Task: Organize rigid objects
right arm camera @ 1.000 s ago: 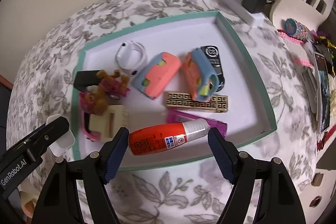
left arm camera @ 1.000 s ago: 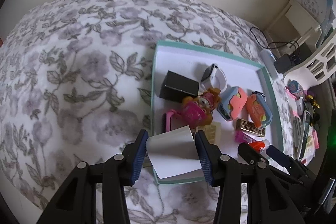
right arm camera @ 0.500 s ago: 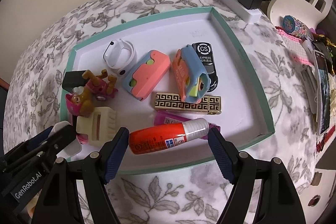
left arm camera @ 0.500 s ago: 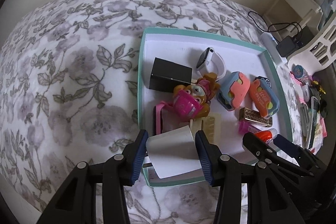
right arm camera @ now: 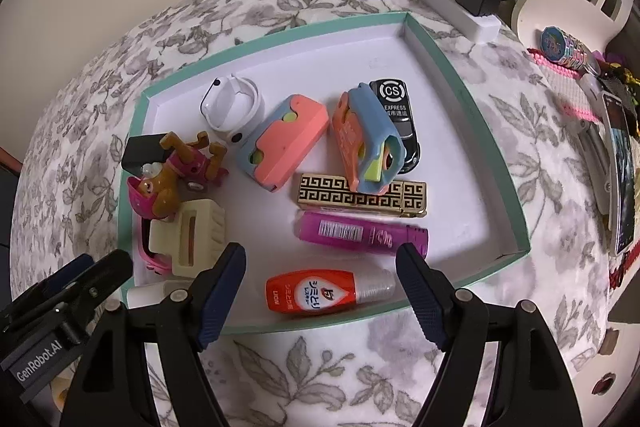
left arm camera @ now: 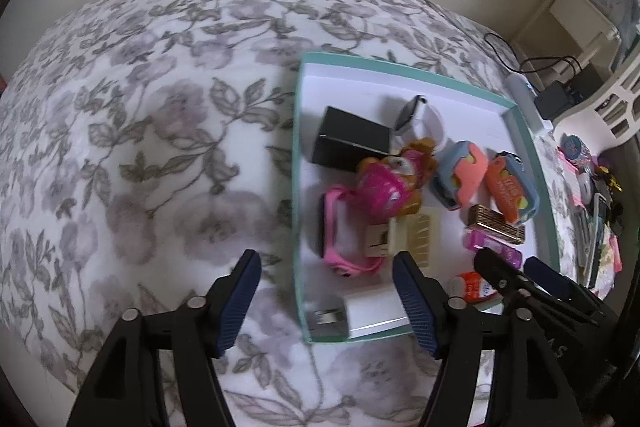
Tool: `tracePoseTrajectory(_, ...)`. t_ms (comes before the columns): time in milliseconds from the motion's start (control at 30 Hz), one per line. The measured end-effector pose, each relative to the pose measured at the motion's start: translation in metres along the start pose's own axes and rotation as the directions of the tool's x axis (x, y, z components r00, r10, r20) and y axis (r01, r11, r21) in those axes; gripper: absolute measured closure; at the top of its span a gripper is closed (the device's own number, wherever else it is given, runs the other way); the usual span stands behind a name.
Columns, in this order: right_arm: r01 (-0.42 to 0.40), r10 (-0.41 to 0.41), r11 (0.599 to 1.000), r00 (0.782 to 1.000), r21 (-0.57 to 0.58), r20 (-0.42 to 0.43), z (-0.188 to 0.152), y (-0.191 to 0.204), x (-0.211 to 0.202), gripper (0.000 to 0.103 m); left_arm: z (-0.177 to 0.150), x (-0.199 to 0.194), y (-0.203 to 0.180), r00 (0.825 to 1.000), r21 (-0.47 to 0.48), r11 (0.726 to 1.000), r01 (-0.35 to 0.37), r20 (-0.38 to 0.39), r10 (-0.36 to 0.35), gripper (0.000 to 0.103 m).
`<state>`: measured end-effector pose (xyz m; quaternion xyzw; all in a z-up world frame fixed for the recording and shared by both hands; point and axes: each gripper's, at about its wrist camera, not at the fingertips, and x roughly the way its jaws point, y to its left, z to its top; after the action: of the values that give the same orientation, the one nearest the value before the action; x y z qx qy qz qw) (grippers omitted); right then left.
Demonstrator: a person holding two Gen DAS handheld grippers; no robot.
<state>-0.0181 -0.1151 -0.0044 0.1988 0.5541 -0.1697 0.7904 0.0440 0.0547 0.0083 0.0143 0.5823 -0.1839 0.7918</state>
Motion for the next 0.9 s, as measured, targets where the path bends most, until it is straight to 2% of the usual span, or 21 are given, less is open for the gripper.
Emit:
tracePoseTrajectory(33, -0.002, 0.002, 1.000, 1.000, 0.001, 0.001, -0.001, 0.000, 0.000, 0.024, -0.001, -0.001, 0.003, 1.000, -0.006, 1.000, -0.007, 0.002, 0.007, 0.023)
tracePoseTrajectory(167, 0.002, -0.002, 1.000, 1.000, -0.005, 0.025, -0.003, -0.001, -0.001, 0.015, -0.004, -0.002, 0.015, 0.998, -0.027, 0.998, -0.056, 0.015, 0.056, 0.000)
tracePoseTrajectory(367, -0.010, 0.008, 1.000, 0.998, 0.026, 0.055, -0.003, -0.006, -0.008, 0.007, -0.009, -0.005, 0.031, 0.993, -0.050, 0.992, -0.115, 0.019, 0.116, 0.000)
tracePoseTrajectory(567, -0.007, 0.005, 1.000, 0.997, 0.023, 0.076, -0.006, -0.005, -0.014, 0.007, -0.013, -0.009, 0.039, 0.993, -0.072, 0.991, -0.116, 0.019, 0.118, 0.000)
tracePoseTrajectory(767, 0.032, -0.028, 0.999, 0.990, -0.025, 0.142, -0.012, 0.009, -0.031, 0.007, -0.020, -0.022, 0.048, 0.993, -0.096, 0.989, -0.111, 0.037, 0.115, 0.000)
tracePoseTrajectory(900, 0.029, -0.022, 0.999, 0.986, -0.039, 0.166, -0.015, 0.017, -0.040, 0.007, -0.024, -0.033, 0.055, 0.991, -0.115, 0.986, -0.117, 0.057, 0.125, 0.000)
